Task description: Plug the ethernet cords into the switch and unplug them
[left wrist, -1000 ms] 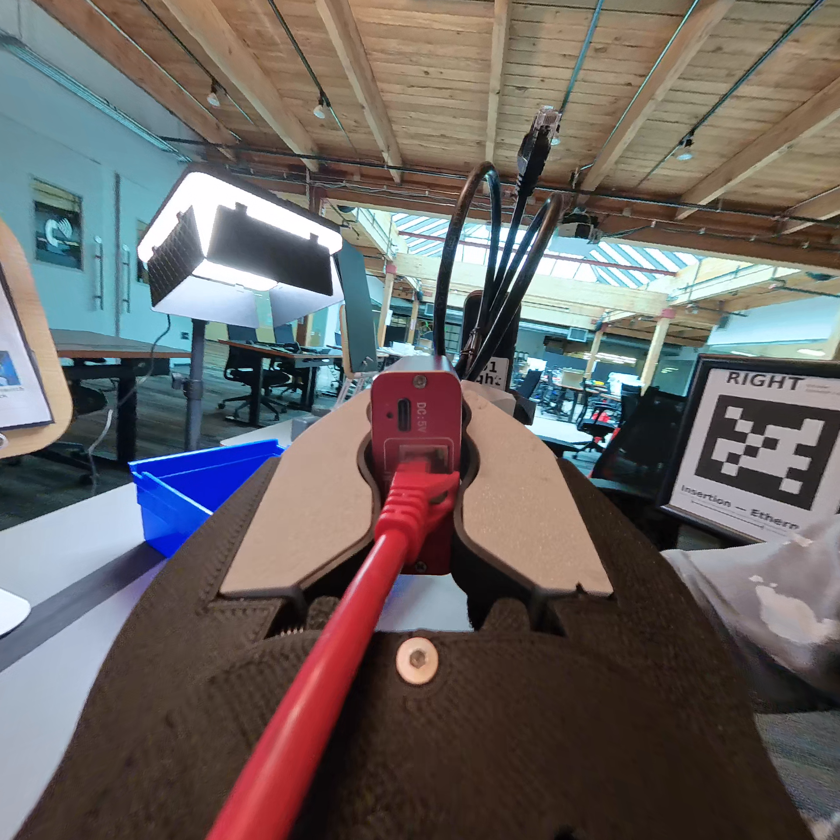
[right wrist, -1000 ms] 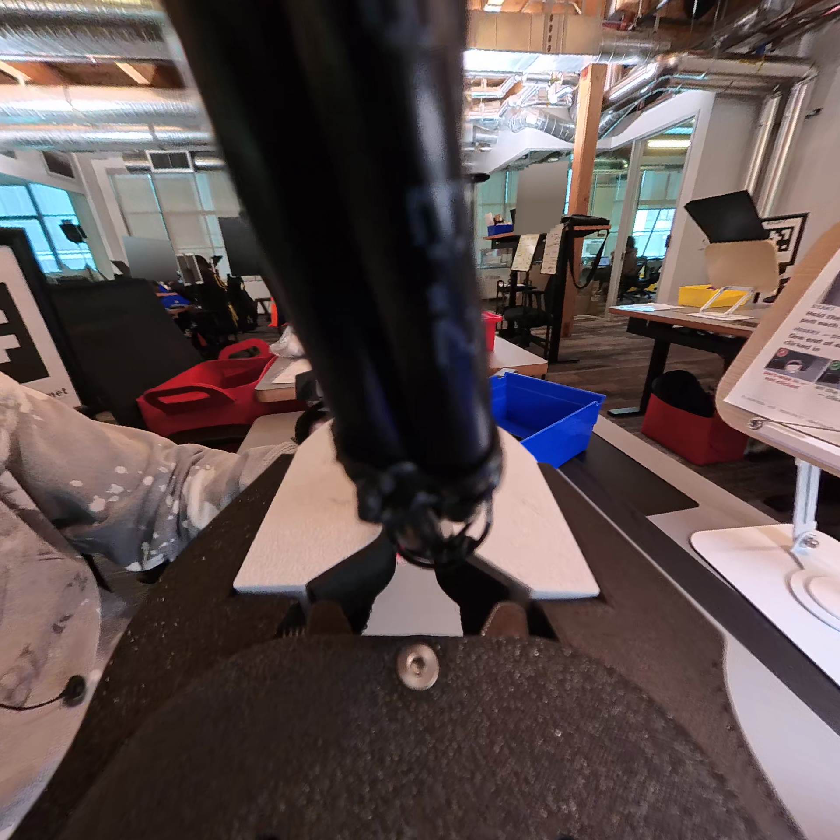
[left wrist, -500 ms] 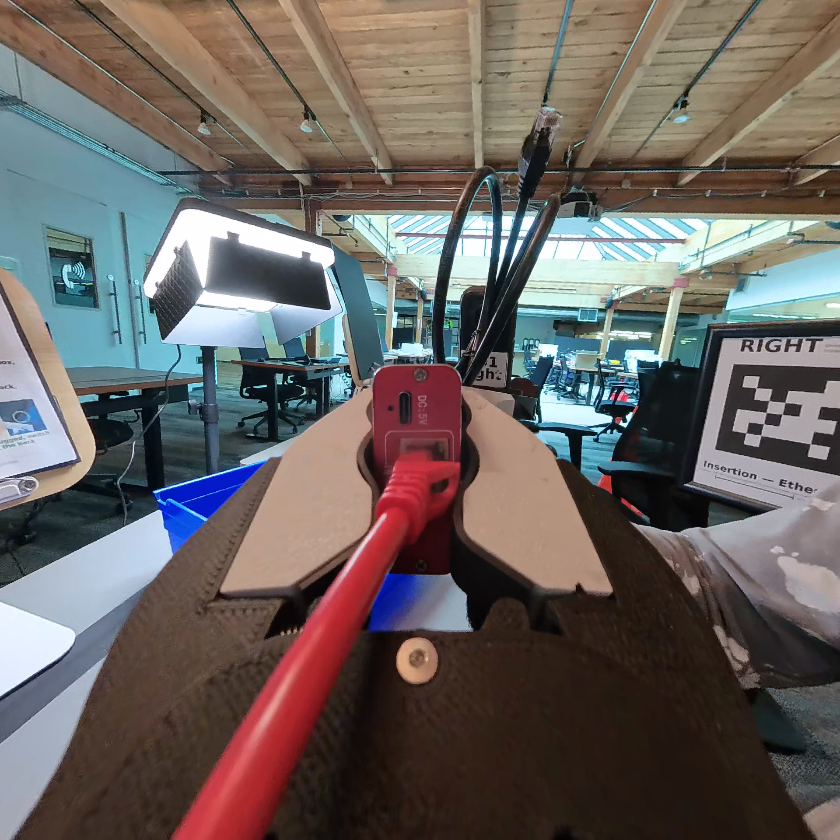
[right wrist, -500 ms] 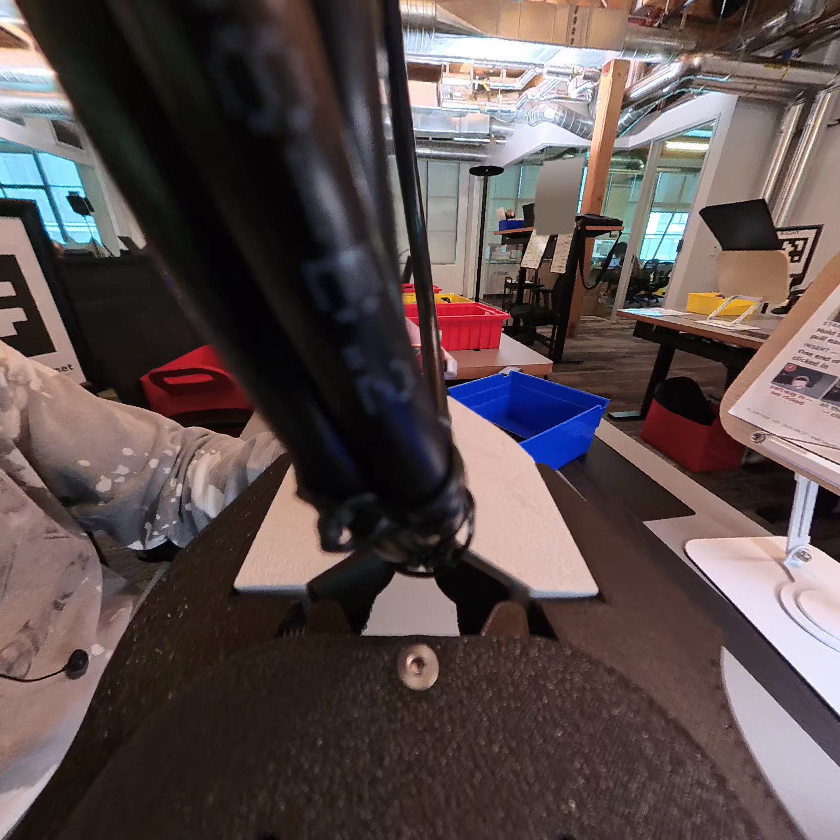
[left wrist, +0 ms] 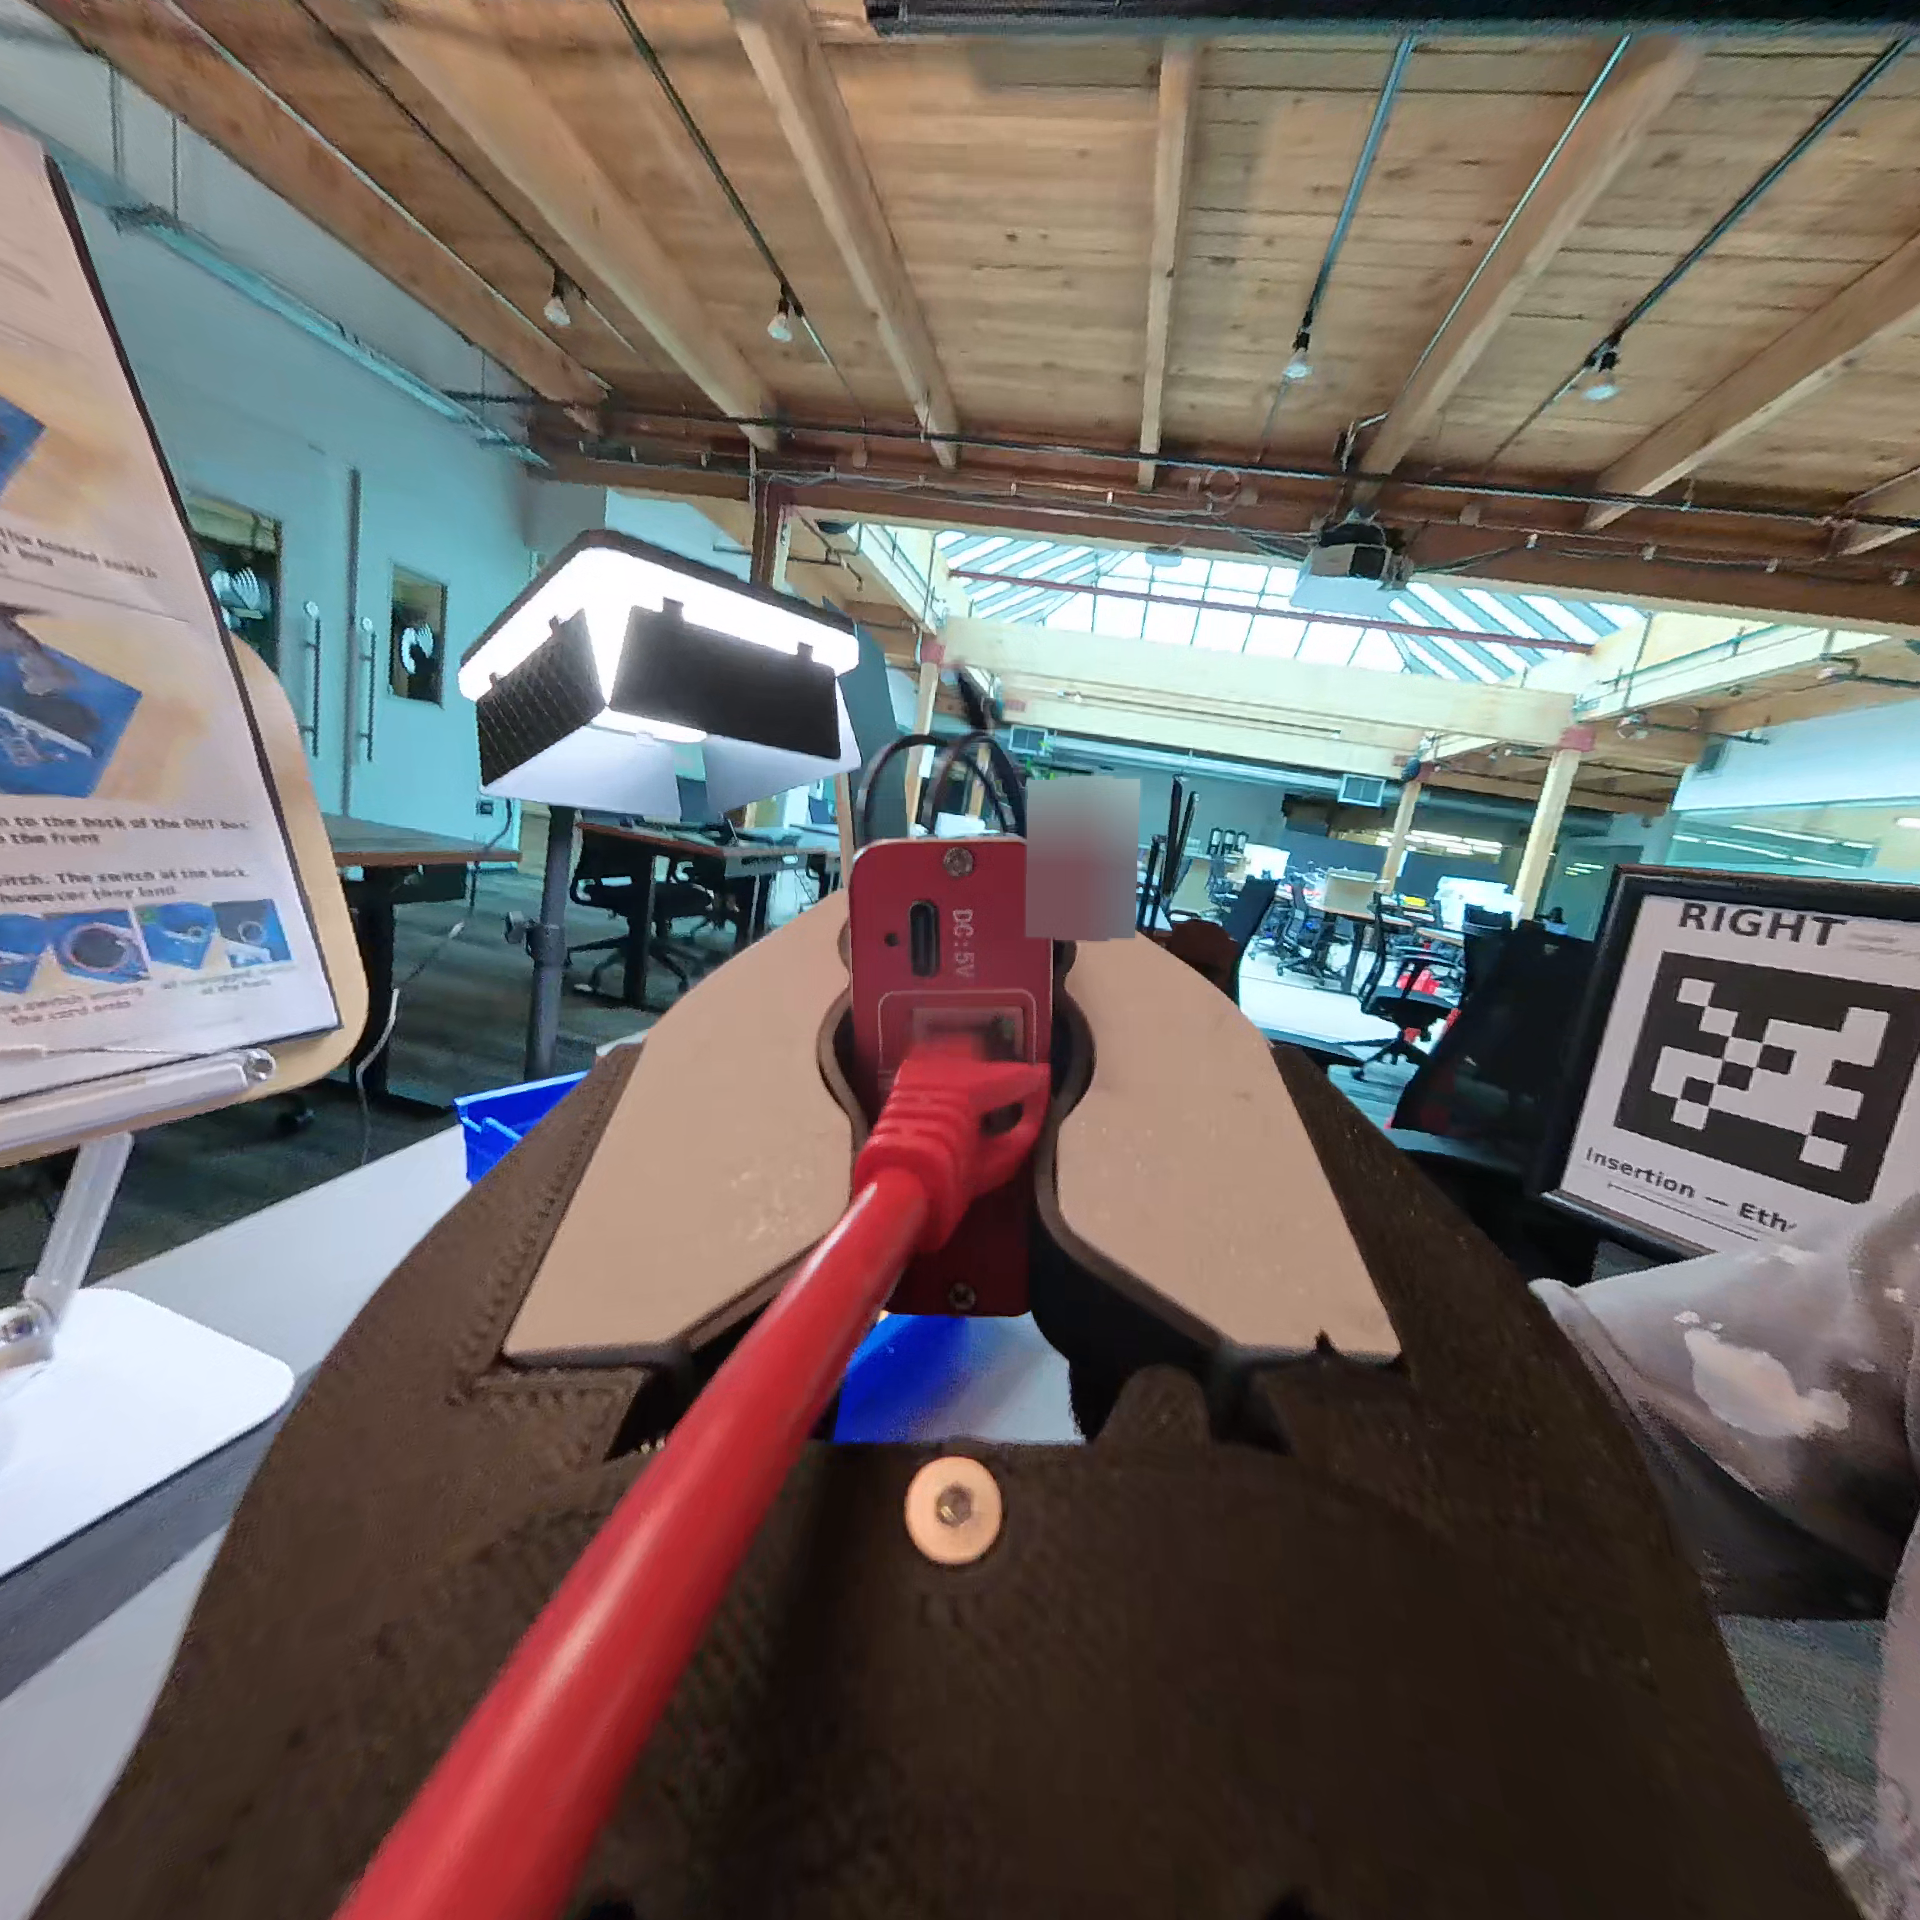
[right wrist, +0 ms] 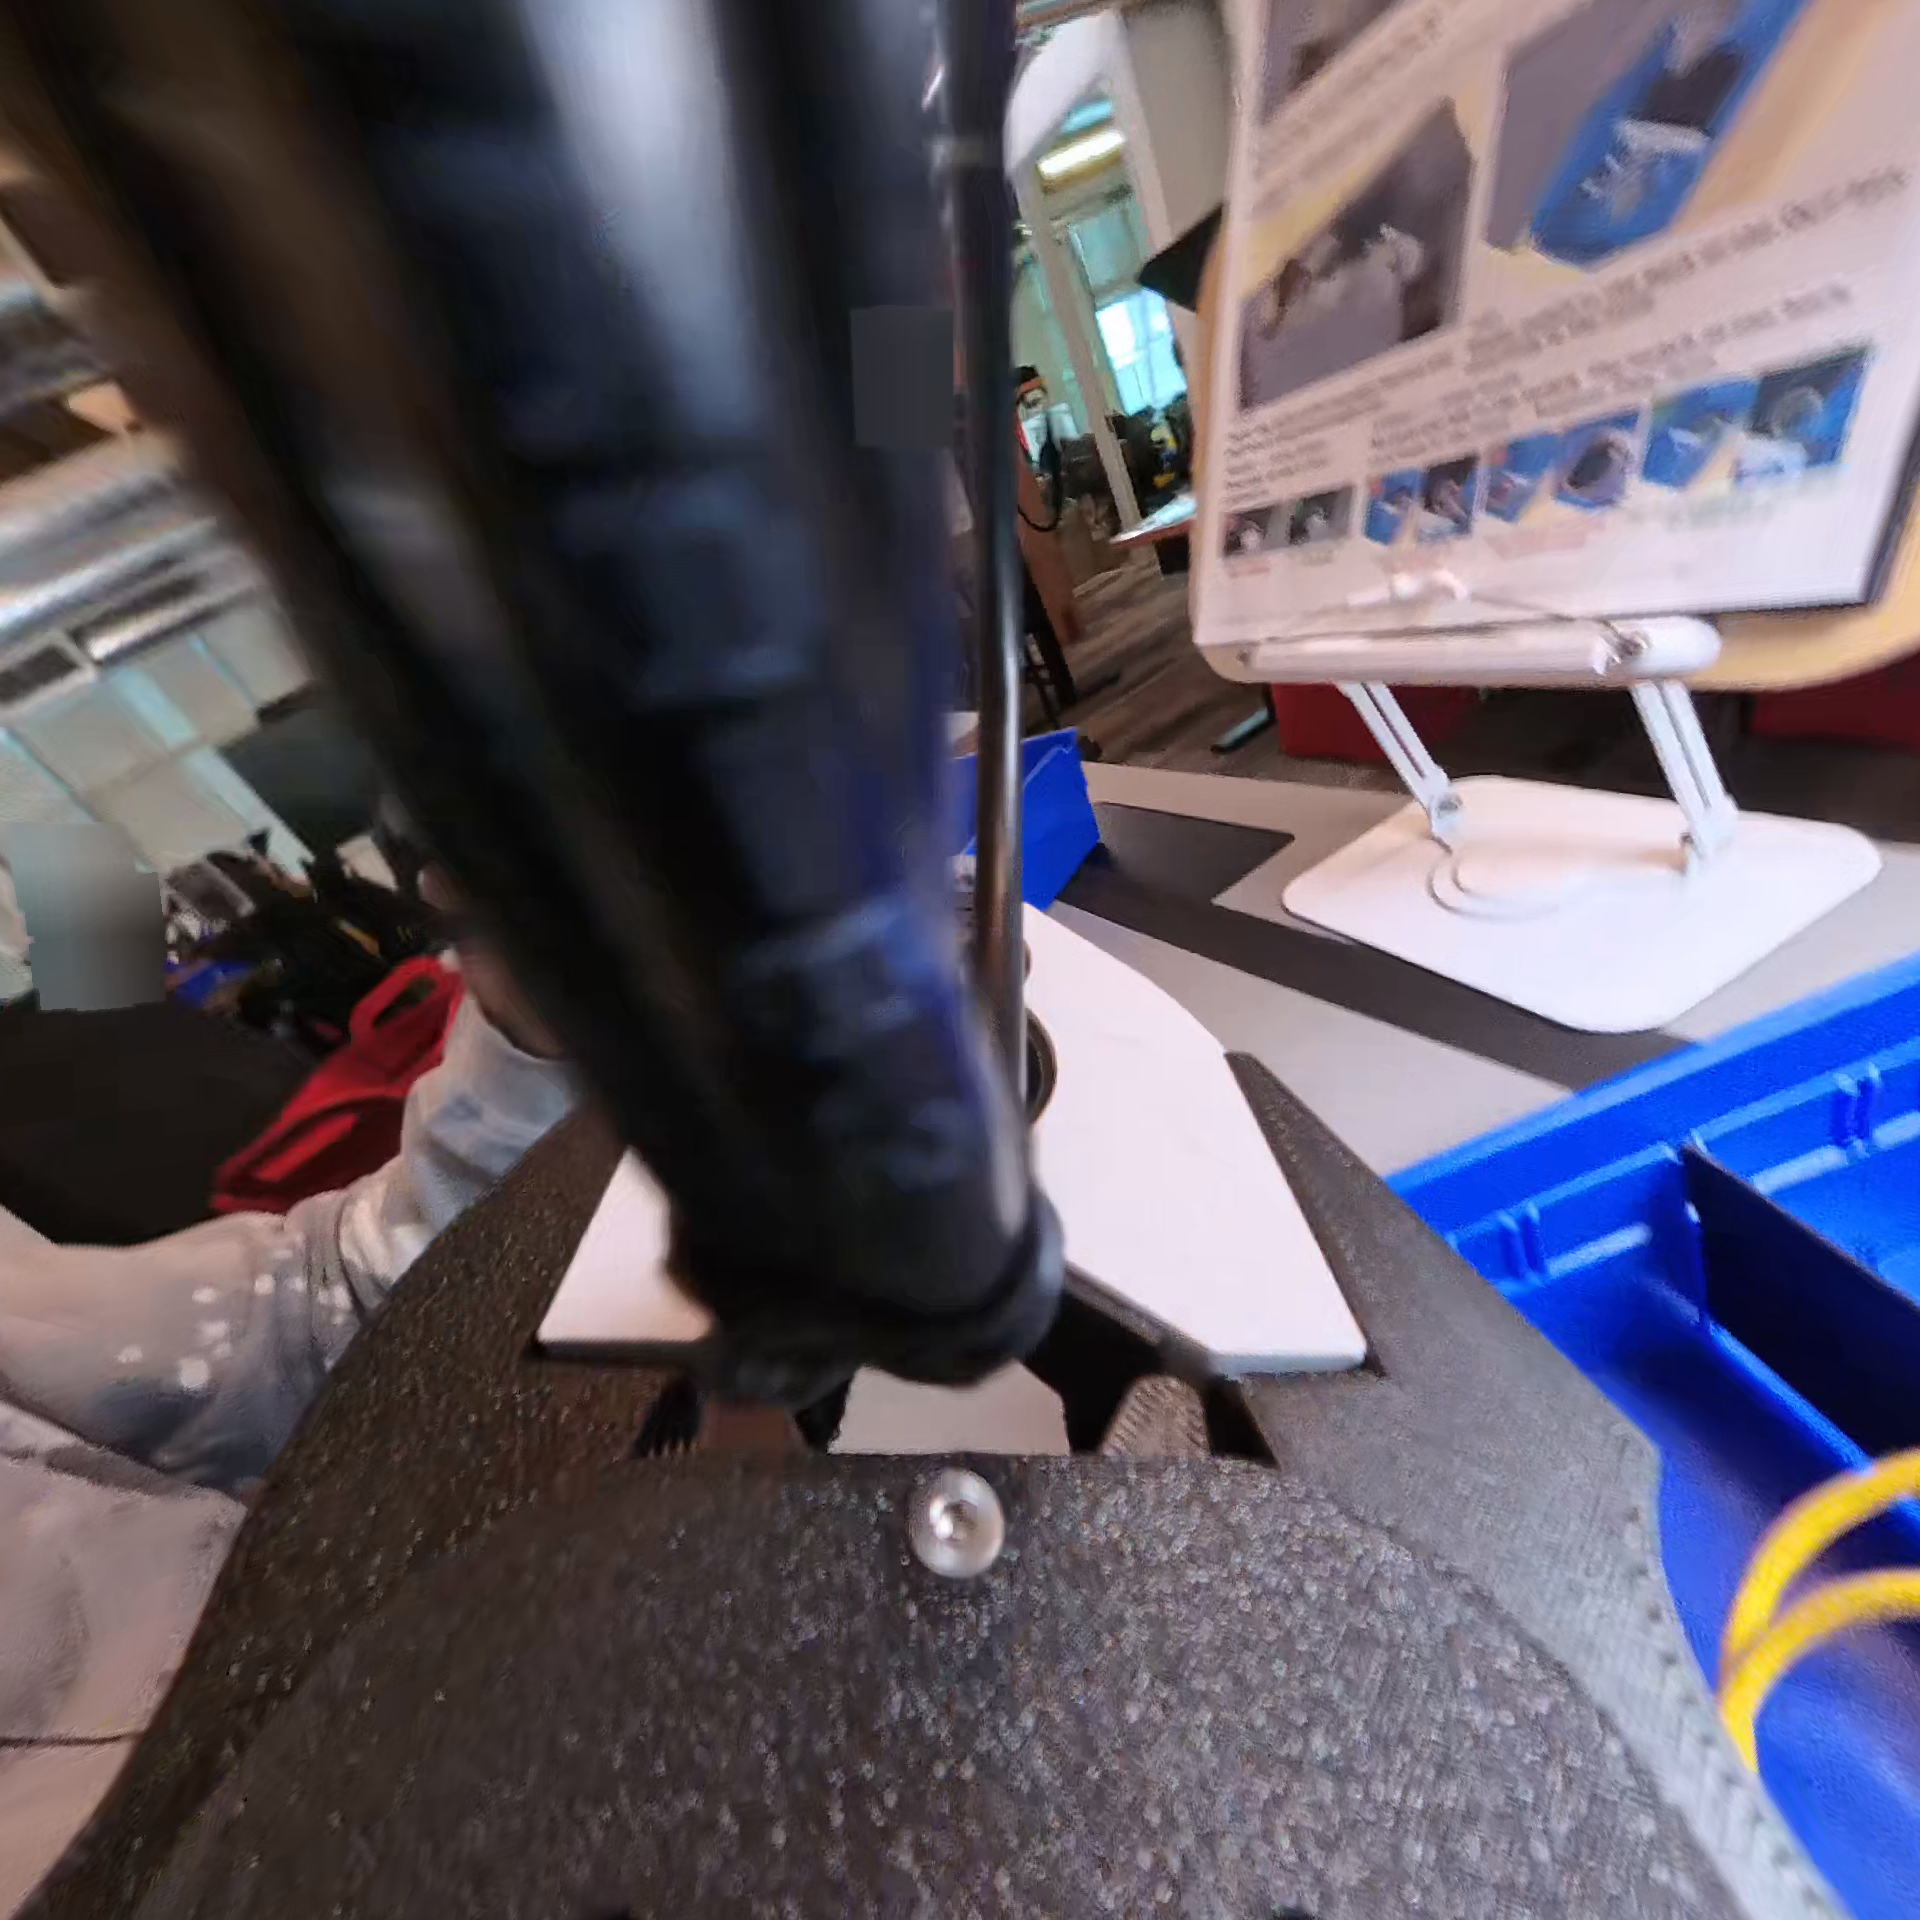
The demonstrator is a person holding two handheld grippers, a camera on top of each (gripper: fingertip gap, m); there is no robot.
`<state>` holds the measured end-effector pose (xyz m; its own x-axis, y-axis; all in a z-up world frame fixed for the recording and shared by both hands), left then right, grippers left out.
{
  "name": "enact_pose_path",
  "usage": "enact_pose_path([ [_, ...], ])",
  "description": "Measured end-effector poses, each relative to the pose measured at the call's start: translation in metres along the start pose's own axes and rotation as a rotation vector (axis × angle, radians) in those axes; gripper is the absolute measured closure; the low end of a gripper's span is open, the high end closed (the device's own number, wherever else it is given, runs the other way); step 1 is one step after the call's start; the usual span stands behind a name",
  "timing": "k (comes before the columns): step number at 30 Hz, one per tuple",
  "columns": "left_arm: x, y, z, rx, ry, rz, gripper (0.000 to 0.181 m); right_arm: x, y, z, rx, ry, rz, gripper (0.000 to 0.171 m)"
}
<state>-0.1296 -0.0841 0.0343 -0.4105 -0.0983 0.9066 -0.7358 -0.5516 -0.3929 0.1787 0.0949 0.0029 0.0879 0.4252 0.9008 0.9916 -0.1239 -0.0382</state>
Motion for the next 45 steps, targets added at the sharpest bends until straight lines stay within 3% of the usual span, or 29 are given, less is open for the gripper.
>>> enact_pose_path([
  [6, -0.004, -0.001, -0.004, 0.005, 0.027, -0.029, 0.151, -0.020, 0.016, 0.048, -0.201, -0.097, -0.219, 0.157],
  [9, -0.002, 0.000, -0.004, 0.011, 0.020, -0.030, 0.151, -0.018, 0.033, 0.054, -0.305, -0.050, -0.318, 0.157],
  [13, -0.005, -0.001, -0.006, 0.014, 0.028, -0.038, 0.151, -0.017, 0.057, 0.052, -0.548, 0.111, -0.589, 0.155],
  [18, -0.015, -0.007, -0.007, 0.008, 0.044, -0.072, 0.151, -0.024, 0.063, 0.041, -0.587, 0.193, -0.829, 0.157],
  [27, -0.017, -0.011, -0.004, -0.009, 0.040, -0.099, 0.151, -0.034, 0.064, 0.051, -0.733, 0.195, -0.974, 0.157],
  [31, -0.018, -0.011, -0.004, -0.012, 0.042, -0.102, 0.151, -0.031, 0.064, 0.051, -0.794, 0.213, -0.975, 0.157],
  [34, -0.019, -0.012, -0.003, -0.013, 0.043, -0.107, 0.151, -0.019, 0.067, 0.053, -0.963, 0.329, -0.886, 0.162],
  [39, -0.021, -0.014, -0.002, -0.016, 0.044, -0.124, 0.151, 0.001, 0.075, 0.050, -1.094, 0.436, -0.695, 0.144],
  [42, -0.026, -0.017, -0.004, -0.014, 0.059, -0.171, 0.151, 0.011, 0.065, 0.031, -0.957, 0.508, -0.545, 0.140],
  [45, -0.036, -0.022, -0.004, -0.034, 0.084, -0.275, 0.151, 0.016, 0.038, -0.004, -0.638, 0.553, -0.386, 0.138],
])
Point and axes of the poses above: each gripper's, where its closed fingertips meet, y back along the fingers, x out of its top, z = x × y across the jaws, the point moved 10 cm from there along y, back along the fingers, and after that the axes turned 2 degrees about -x, right-handed, at the moved point
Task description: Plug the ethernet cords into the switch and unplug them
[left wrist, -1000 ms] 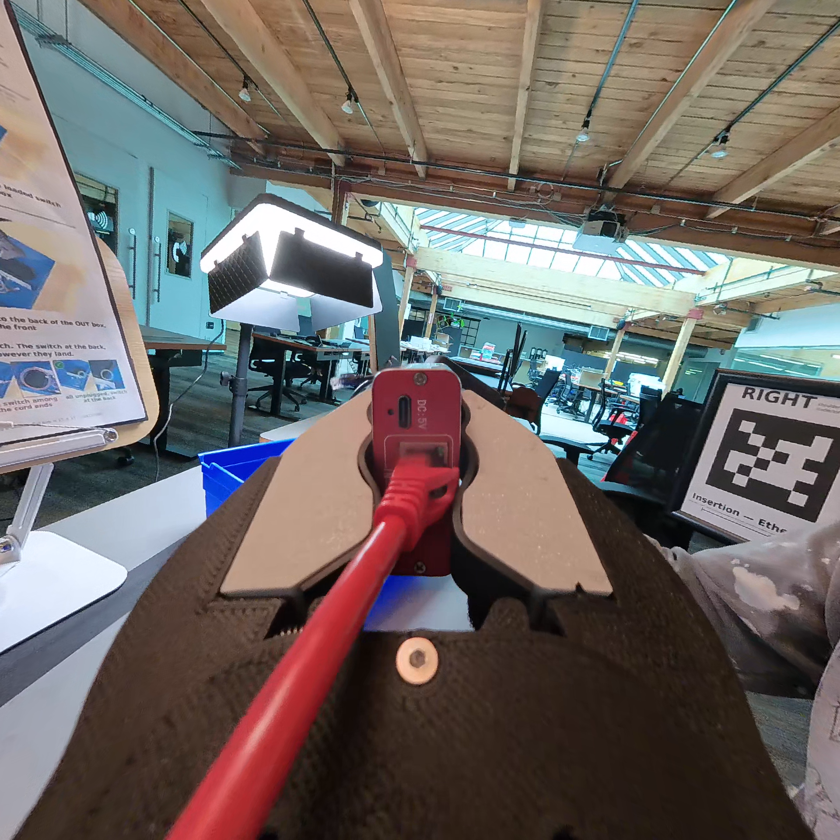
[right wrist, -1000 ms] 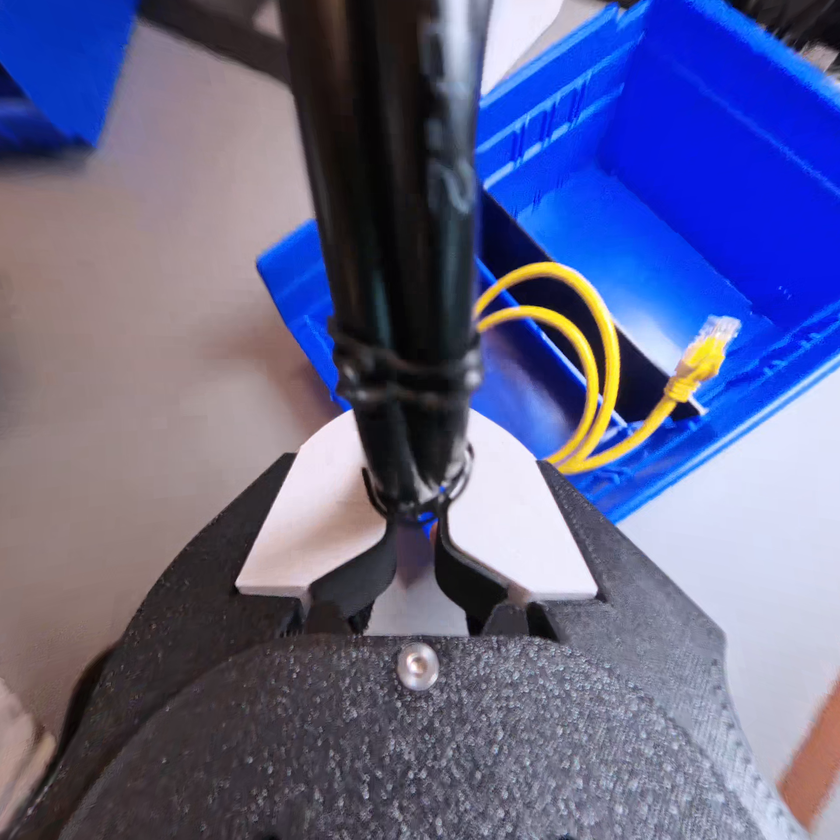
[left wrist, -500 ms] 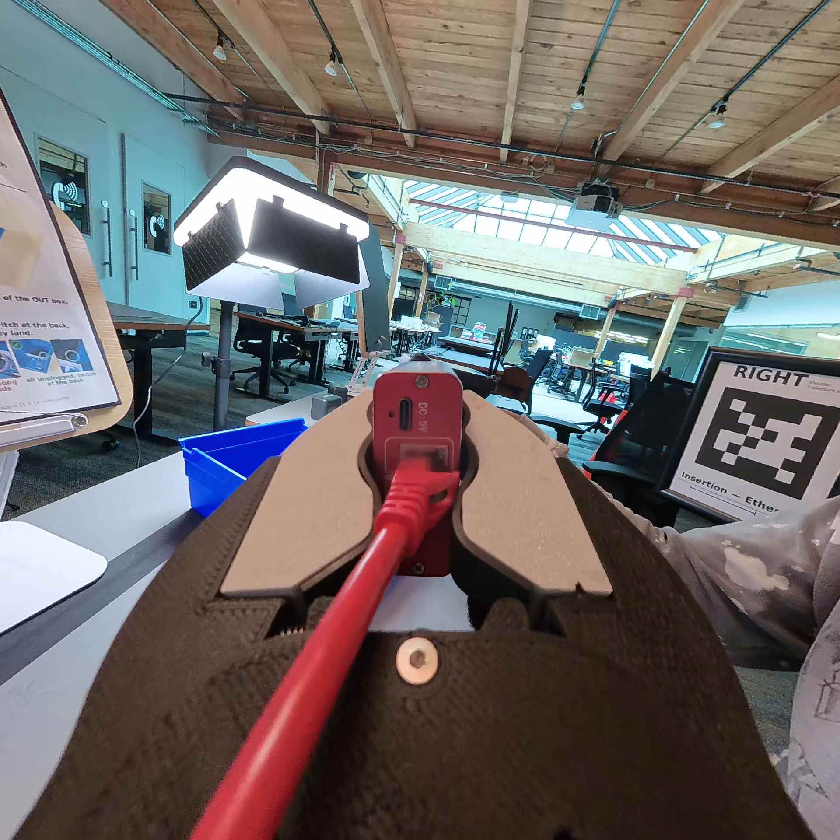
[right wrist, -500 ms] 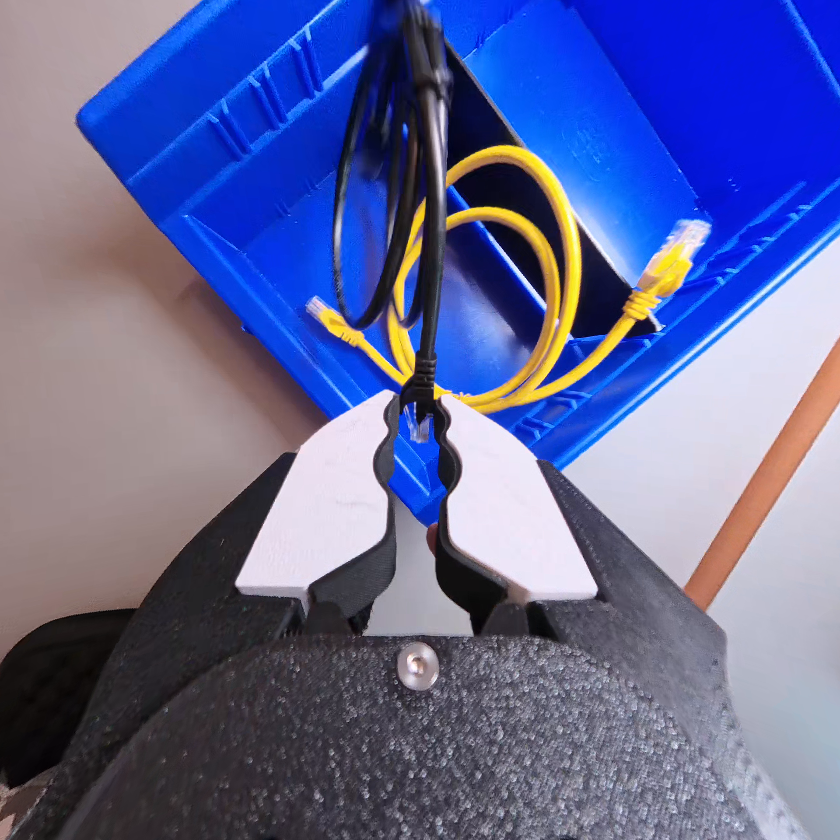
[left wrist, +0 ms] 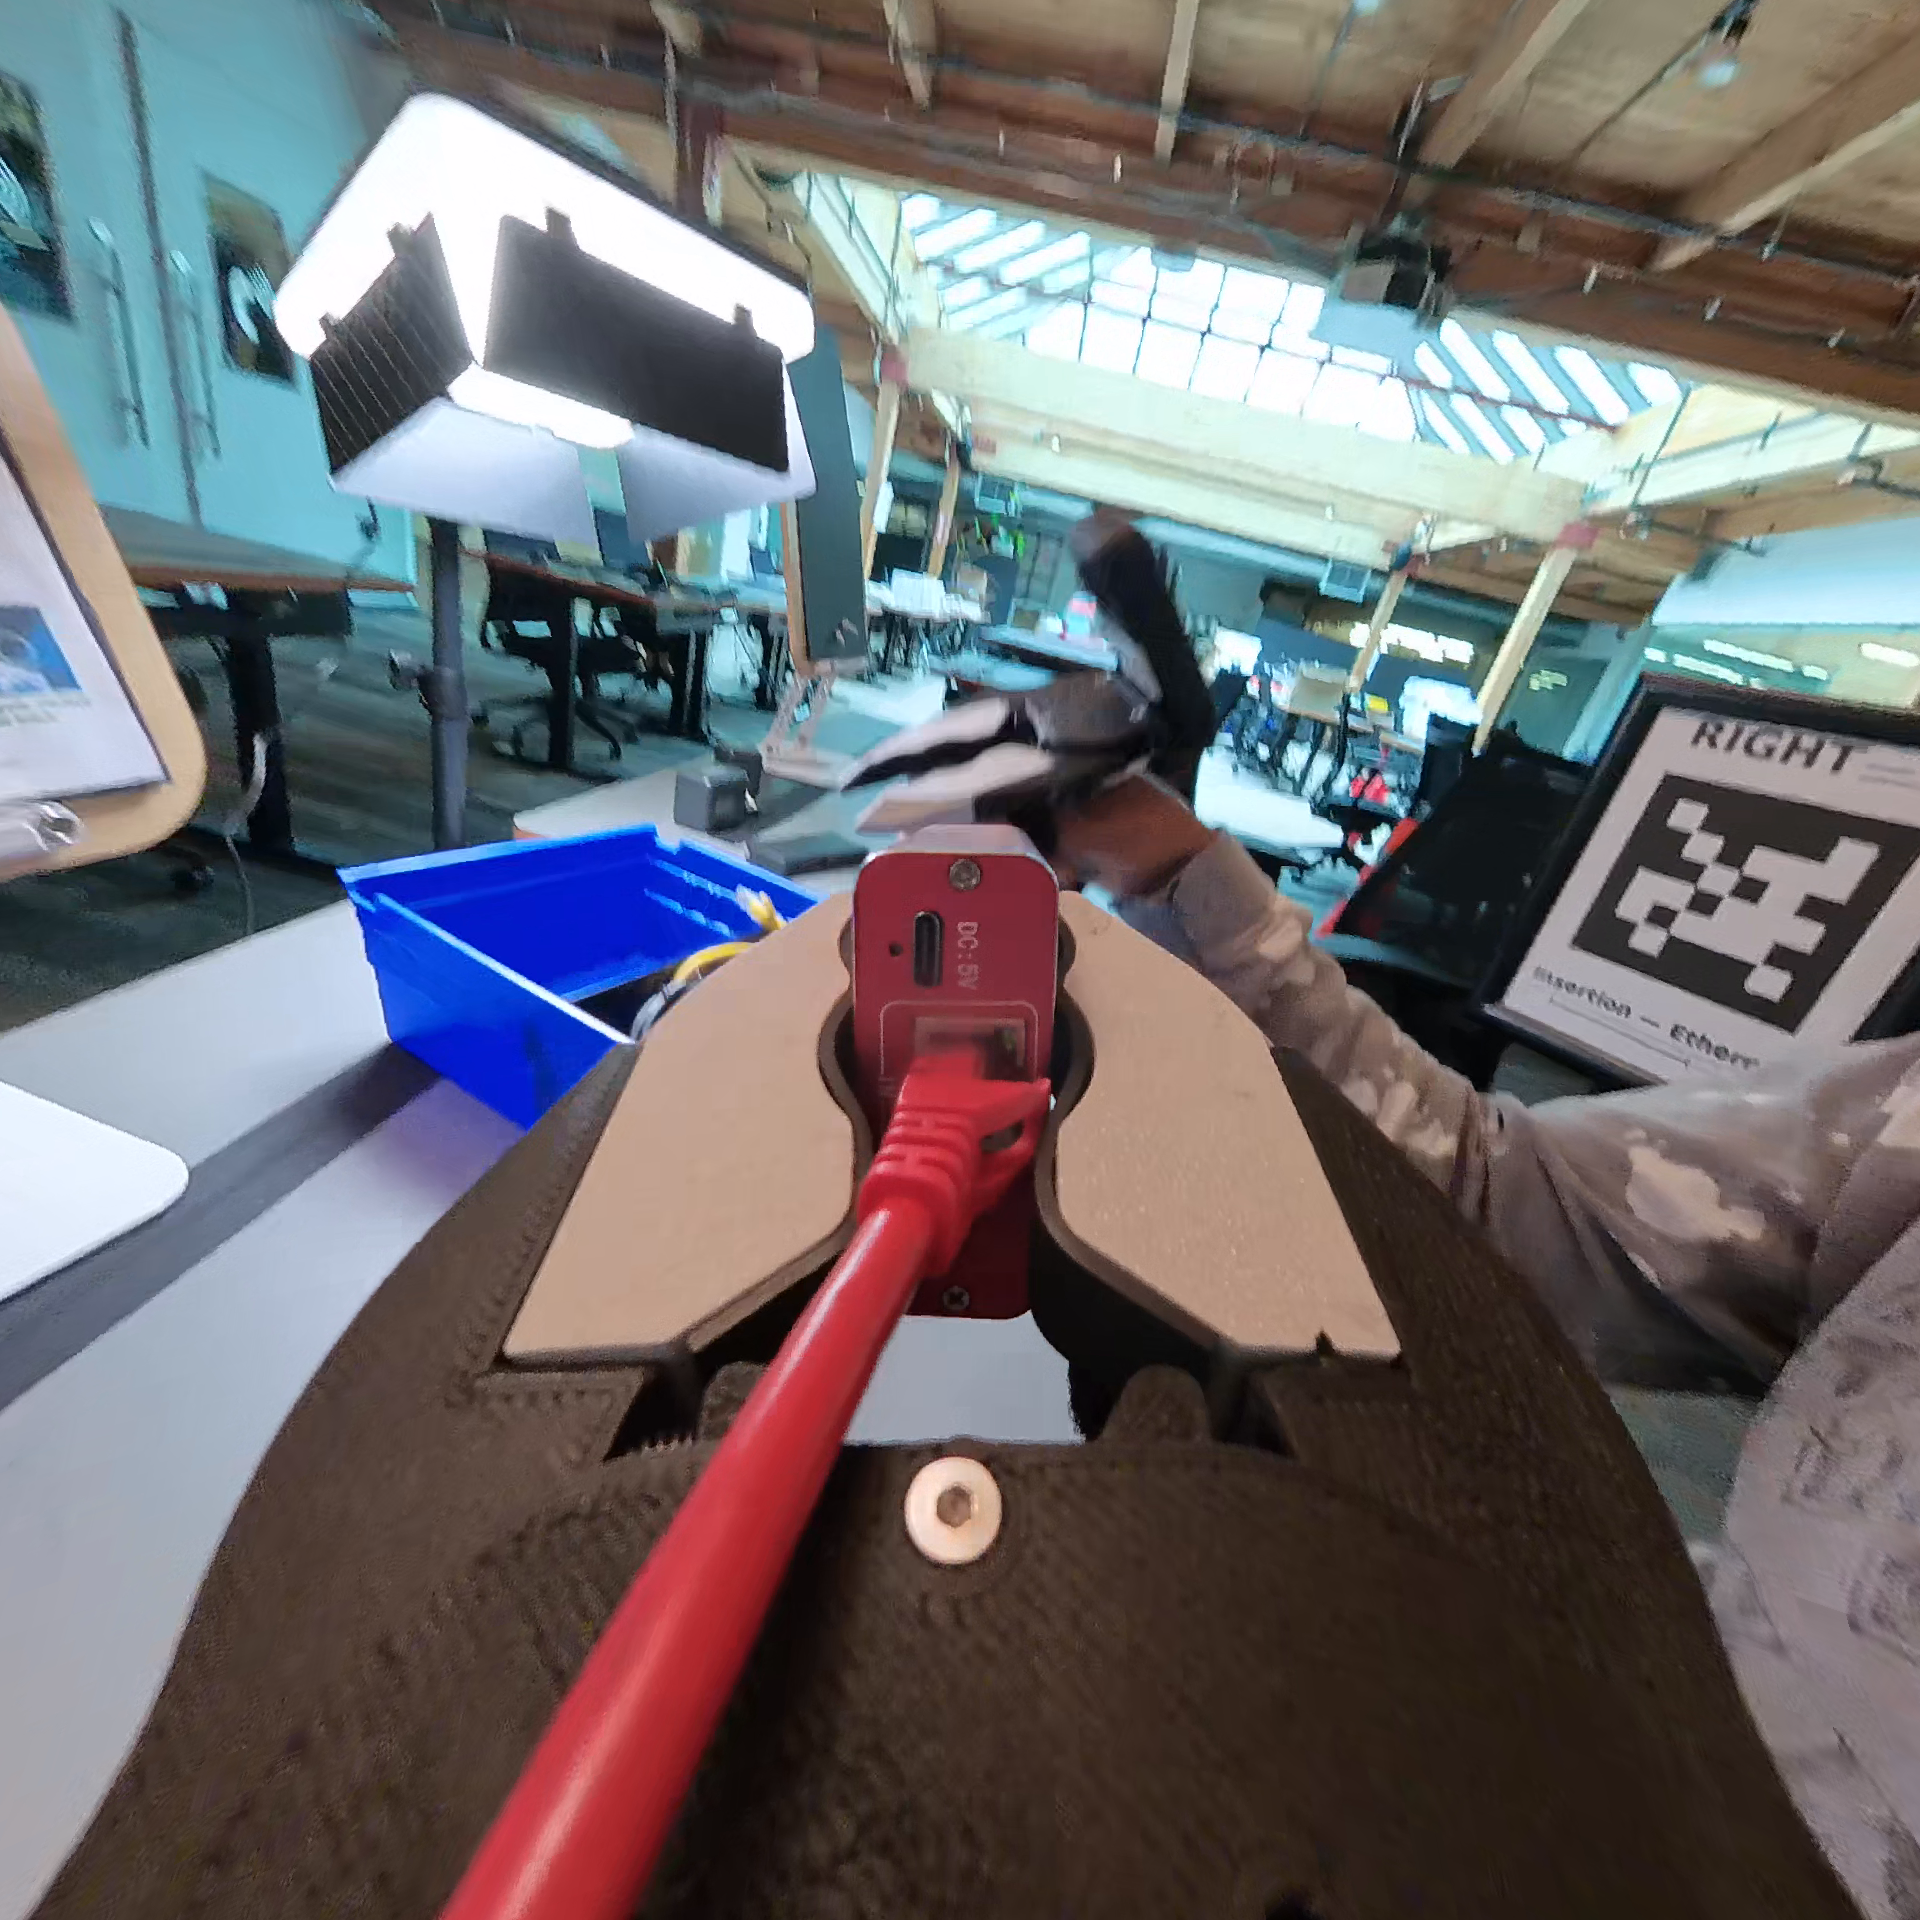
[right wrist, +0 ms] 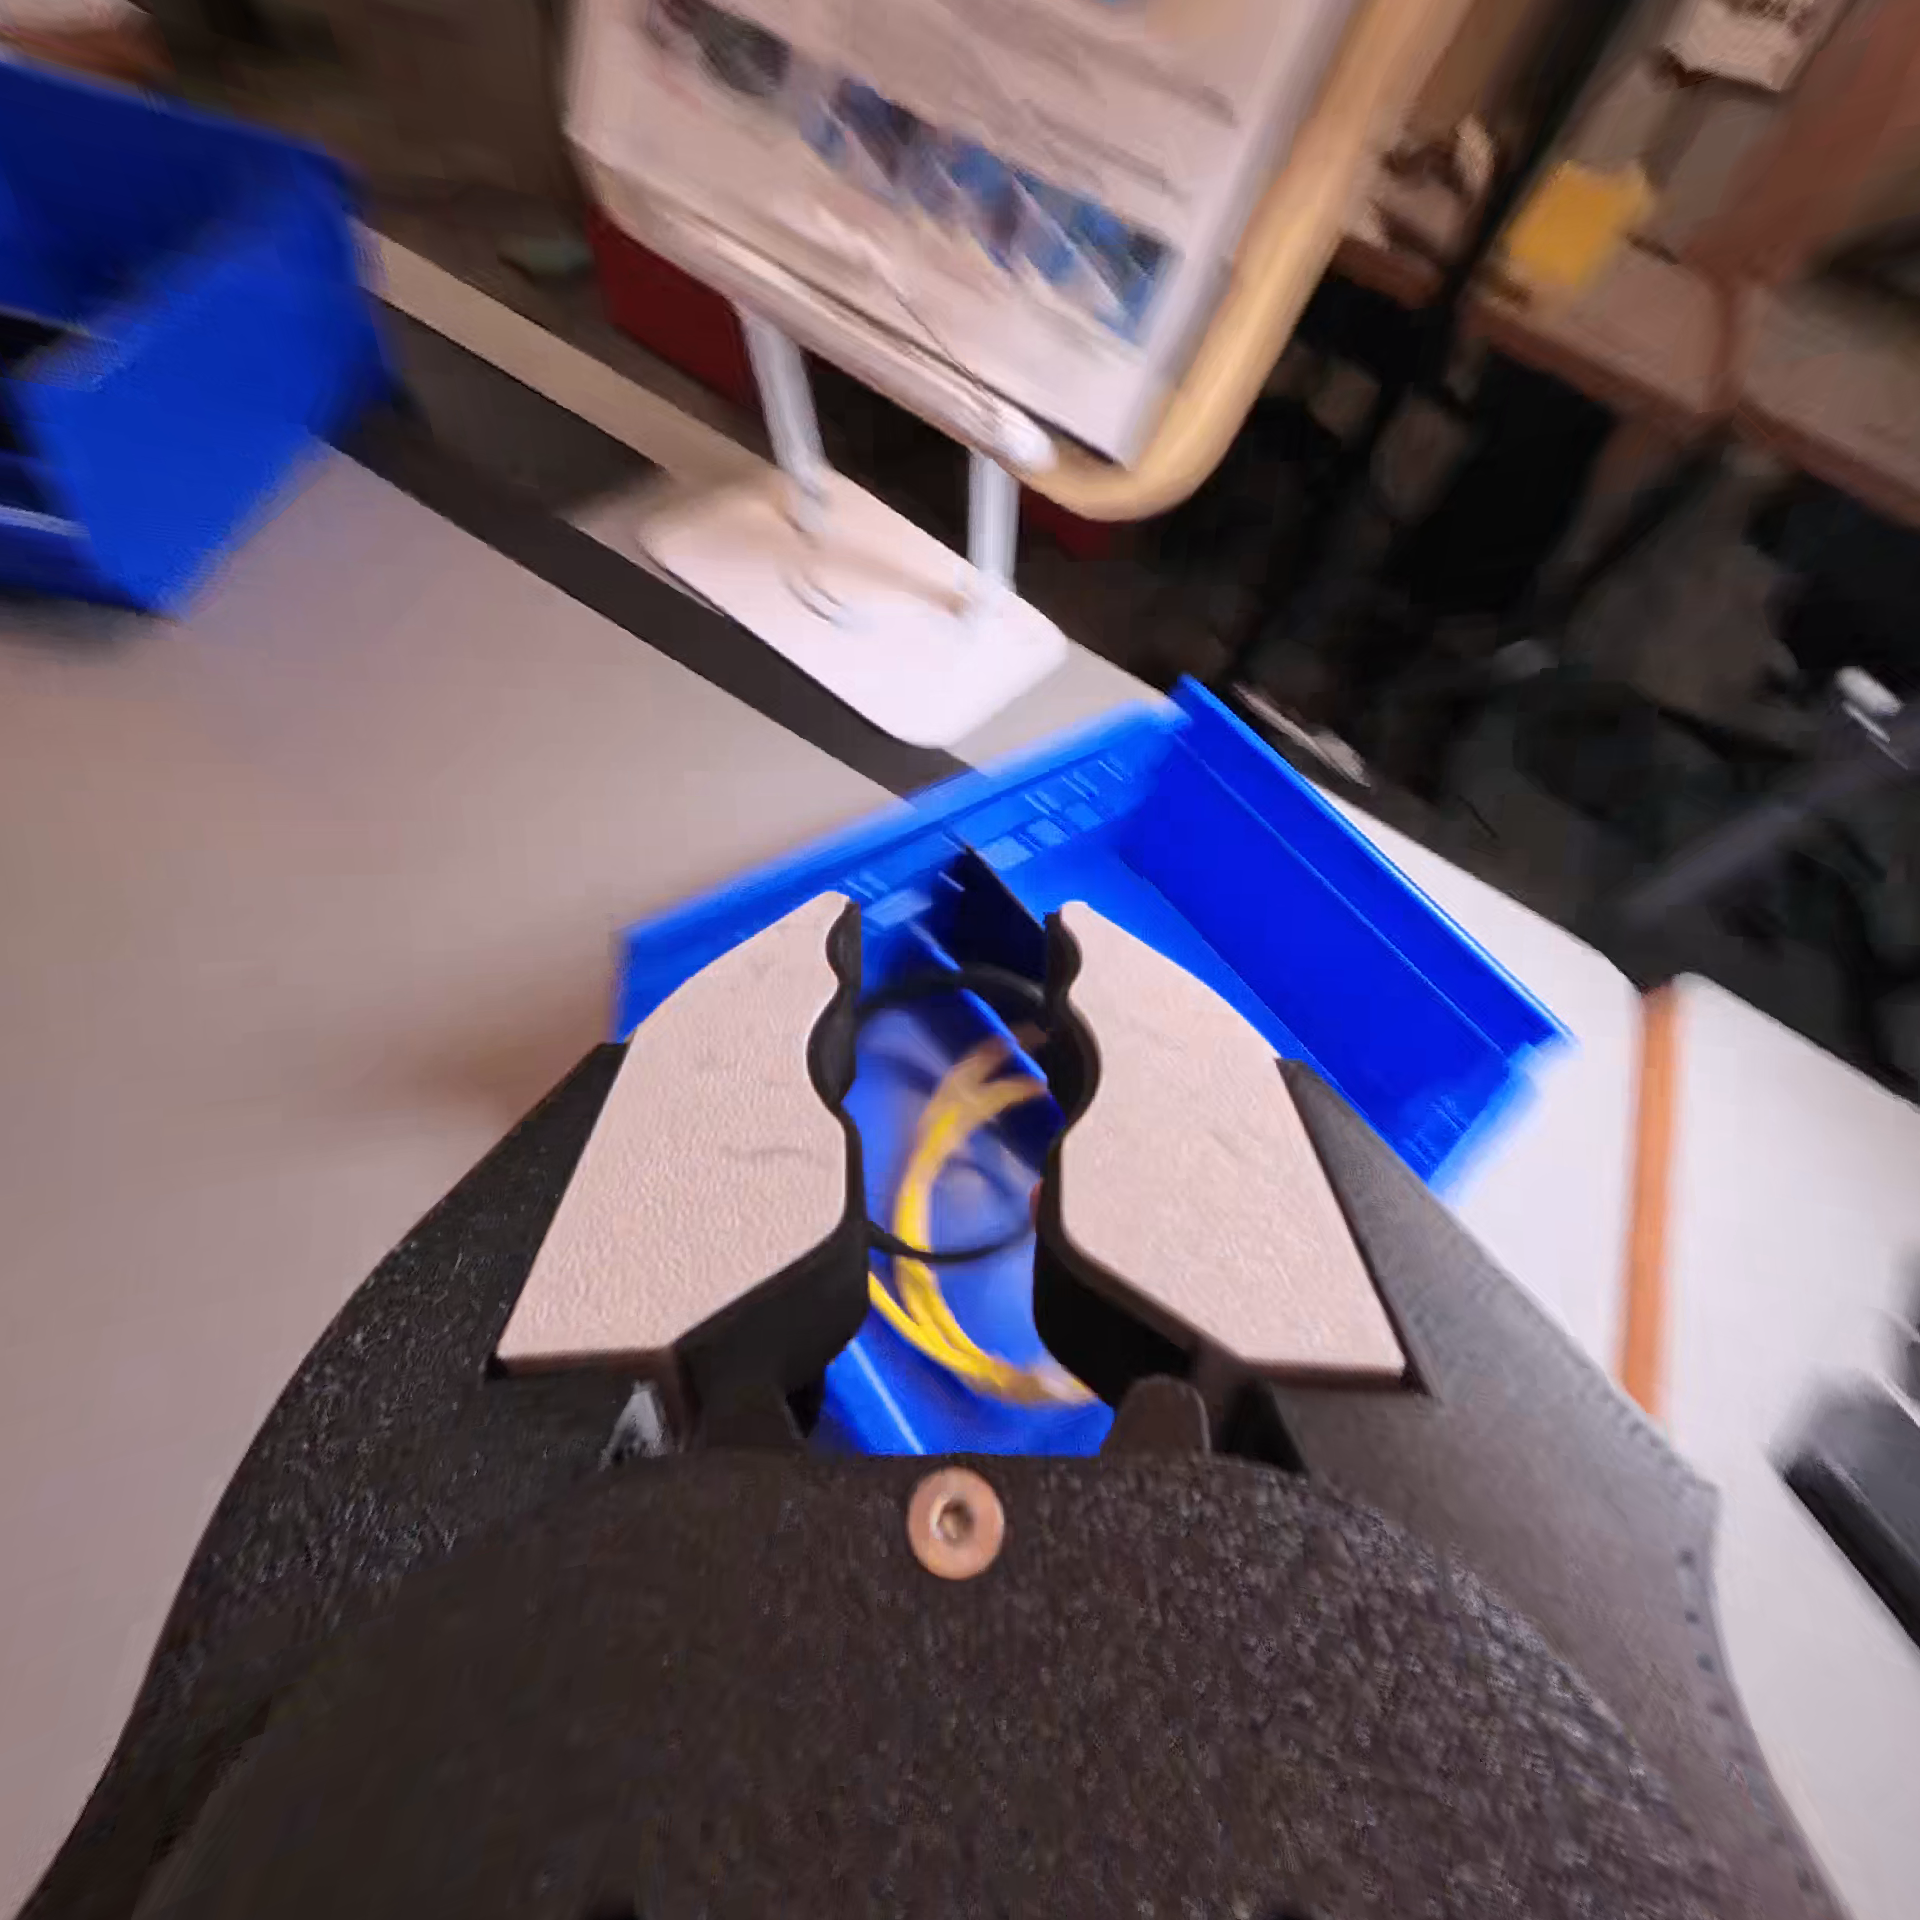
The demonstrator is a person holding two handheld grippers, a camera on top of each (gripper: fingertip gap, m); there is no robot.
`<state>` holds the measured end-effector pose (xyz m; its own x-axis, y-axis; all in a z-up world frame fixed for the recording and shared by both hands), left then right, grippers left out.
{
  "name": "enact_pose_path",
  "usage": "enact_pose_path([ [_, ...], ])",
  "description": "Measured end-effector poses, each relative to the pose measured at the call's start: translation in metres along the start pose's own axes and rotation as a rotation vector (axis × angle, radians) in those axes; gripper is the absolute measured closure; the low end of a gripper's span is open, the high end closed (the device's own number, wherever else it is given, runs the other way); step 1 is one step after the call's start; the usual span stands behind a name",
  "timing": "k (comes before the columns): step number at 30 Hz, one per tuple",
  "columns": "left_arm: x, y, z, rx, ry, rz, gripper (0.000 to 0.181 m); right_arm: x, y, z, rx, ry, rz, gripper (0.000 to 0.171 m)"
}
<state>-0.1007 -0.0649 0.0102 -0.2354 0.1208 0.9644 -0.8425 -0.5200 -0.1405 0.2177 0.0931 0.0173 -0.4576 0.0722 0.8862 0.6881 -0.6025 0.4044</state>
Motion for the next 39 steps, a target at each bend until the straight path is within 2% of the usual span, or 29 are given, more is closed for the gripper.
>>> enact_pose_path([
  [3, -0.014, -0.013, 0.001, -0.037, 0.021, -0.189, 0.151, 0.024, 0.000, -0.048, 0.328, 0.063, 0.133, 0.138],
  [6, -0.034, -0.028, 0.006, -0.060, -0.007, -0.418, 0.151, 0.039, -0.006, -0.096, 0.537, 0.131, 0.182, 0.137],
  [11, -0.064, -0.046, 0.015, -0.076, -0.093, -0.681, 0.151, 0.040, -0.022, -0.155, 0.723, 0.250, 0.102, 0.137],
  [15, -0.072, -0.049, 0.017, -0.110, -0.093, -0.750, 0.152, 0.024, -0.027, -0.164, 0.883, 0.320, -0.005, 0.136],
  [18, -0.075, -0.048, 0.021, -0.129, -0.130, -0.806, 0.151, 0.020, -0.034, -0.166, 0.884, 0.320, -0.006, 0.135],
  [20, -0.076, -0.047, 0.023, -0.135, -0.151, -0.835, 0.151, 0.017, -0.036, -0.170, 0.961, 0.303, -0.011, 0.146],
  [24, -0.074, -0.042, 0.022, -0.134, -0.175, -0.853, 0.152, 0.018, -0.039, -0.174, 0.967, 0.306, 0.006, 0.147],
  [28, -0.063, -0.038, 0.020, -0.102, -0.166, -0.774, 0.149, 0.025, -0.037, -0.170, 0.948, 0.281, 0.094, 0.147],
  [31, -0.057, -0.033, 0.019, -0.087, -0.156, -0.758, 0.136, 0.029, -0.032, -0.156, 0.948, 0.221, 0.174, 0.147],
  [33, -0.057, -0.029, 0.019, -0.116, -0.128, -0.776, 0.131, 0.032, -0.027, -0.146, 0.962, 0.174, 0.221, 0.147],
  [35, -0.062, -0.026, 0.021, -0.181, -0.107, -0.837, 0.138, 0.034, -0.022, -0.135, 0.912, 0.159, 0.260, 0.147],
  [37, -0.073, -0.026, 0.023, -0.229, -0.116, -0.915, 0.139, 0.036, -0.016, -0.125, 0.889, 0.135, 0.302, 0.147],
  [39, -0.082, -0.033, 0.024, -0.239, -0.136, -0.922, 0.138, 0.040, -0.009, -0.116, 0.857, 0.092, 0.367, 0.147],
])
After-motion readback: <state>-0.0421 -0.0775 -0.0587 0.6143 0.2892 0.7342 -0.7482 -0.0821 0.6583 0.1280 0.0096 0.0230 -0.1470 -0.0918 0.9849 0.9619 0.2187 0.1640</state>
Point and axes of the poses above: each gripper's, where its closed fingertips meet, y back along the fingers, x out of its top, z = x × y across the jaws, the point moved 10 cm from there along y, back along the fingers, and after that the axes turned 2 degrees about -x, right-handed, at the moved point
